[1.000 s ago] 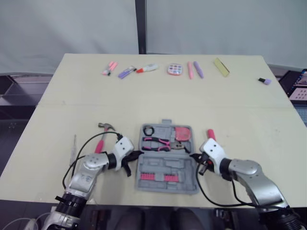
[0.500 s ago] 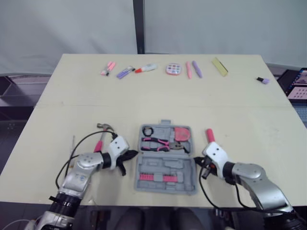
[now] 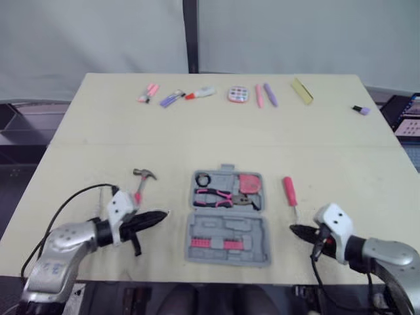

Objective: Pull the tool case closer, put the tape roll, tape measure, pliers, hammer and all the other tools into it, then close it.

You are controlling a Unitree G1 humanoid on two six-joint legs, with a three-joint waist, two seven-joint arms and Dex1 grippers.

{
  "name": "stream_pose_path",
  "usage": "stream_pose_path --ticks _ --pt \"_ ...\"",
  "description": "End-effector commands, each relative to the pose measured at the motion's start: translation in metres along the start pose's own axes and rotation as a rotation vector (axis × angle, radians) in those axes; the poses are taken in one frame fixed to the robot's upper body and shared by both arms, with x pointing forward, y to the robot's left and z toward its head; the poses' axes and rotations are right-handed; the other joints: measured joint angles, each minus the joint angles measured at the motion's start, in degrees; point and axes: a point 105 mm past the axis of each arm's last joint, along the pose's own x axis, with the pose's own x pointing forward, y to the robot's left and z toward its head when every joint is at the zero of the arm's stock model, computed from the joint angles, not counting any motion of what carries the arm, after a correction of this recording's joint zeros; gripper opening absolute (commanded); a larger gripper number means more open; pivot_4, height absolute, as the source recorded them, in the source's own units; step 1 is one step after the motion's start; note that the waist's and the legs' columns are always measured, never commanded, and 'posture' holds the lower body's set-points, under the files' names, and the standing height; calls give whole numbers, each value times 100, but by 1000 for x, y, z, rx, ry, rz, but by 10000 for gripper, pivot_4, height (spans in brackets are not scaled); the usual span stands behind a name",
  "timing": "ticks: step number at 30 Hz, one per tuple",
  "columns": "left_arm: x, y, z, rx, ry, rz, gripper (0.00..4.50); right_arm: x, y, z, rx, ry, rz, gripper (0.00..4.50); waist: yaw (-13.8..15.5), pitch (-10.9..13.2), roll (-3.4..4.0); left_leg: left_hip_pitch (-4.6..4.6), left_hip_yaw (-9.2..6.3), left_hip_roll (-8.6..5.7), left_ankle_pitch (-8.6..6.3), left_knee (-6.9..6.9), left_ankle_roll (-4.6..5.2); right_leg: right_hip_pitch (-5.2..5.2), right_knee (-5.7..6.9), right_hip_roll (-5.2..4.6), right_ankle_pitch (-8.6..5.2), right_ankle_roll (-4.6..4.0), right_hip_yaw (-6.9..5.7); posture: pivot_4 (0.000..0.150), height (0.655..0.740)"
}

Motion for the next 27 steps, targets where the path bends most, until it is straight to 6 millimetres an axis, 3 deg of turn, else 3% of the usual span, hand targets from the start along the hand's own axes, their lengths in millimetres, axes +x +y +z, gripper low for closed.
stream_pose_path --ticks 1,8,10,13,18,20,24,27 --pt "-14 -8 7 33 -49 30 494 -7 6 8 -26 -47 20 0 8 0 0 2 -1 0 0 0 0 6 -11 0 0 0 0 1500 7134" --pt "-25 -34 -18 3 -28 61 494 -10 24 -12 53 4 89 0 65 0 -1 -1 -2 -2 -3 0 5 23 -43 0 0 0 0 1500 7134" --pt "-24 -36 -20 -4 -22 50 0 -9 24 -14 65 9 89 5452 84 0 0 0 0 -2 -2 3 4 25 -47 0 0 0 1 1500 7134" --pt "-25 -35 -23 -28 -11 51 8151 -8 26 -15 80 16 111 18347 88 0 0 0 1 -1 -3 3 4 26 -50 0 0 0 2 1500 7134" --pt "-25 -35 -23 -27 -8 40 32895 -8 28 -18 79 23 130 43819 94 0 0 0 1 -1 -3 -1 5 24 -49 1 0 0 0 1500 7134" --pt "-25 -35 -23 -26 -12 40 43002 -8 29 -18 82 22 136 45000 97 0 0 0 1 -2 -3 0 5 25 -49 0 0 0 0 1500 7134" --pt "-22 -31 -18 -11 -40 79 44073 -8 32 -12 44 -18 153 45000 110 0 0 0 1 -2 -3 0 5 25 -49 0 0 0 0 1500 7134" --pt "-19 -28 -4 -101 -117 170 44073 -18 25 5 -50 -134 134 45000 119 0 -1 0 1 -2 -3 0 5 25 -49 0 0 0 0 1500 7134"
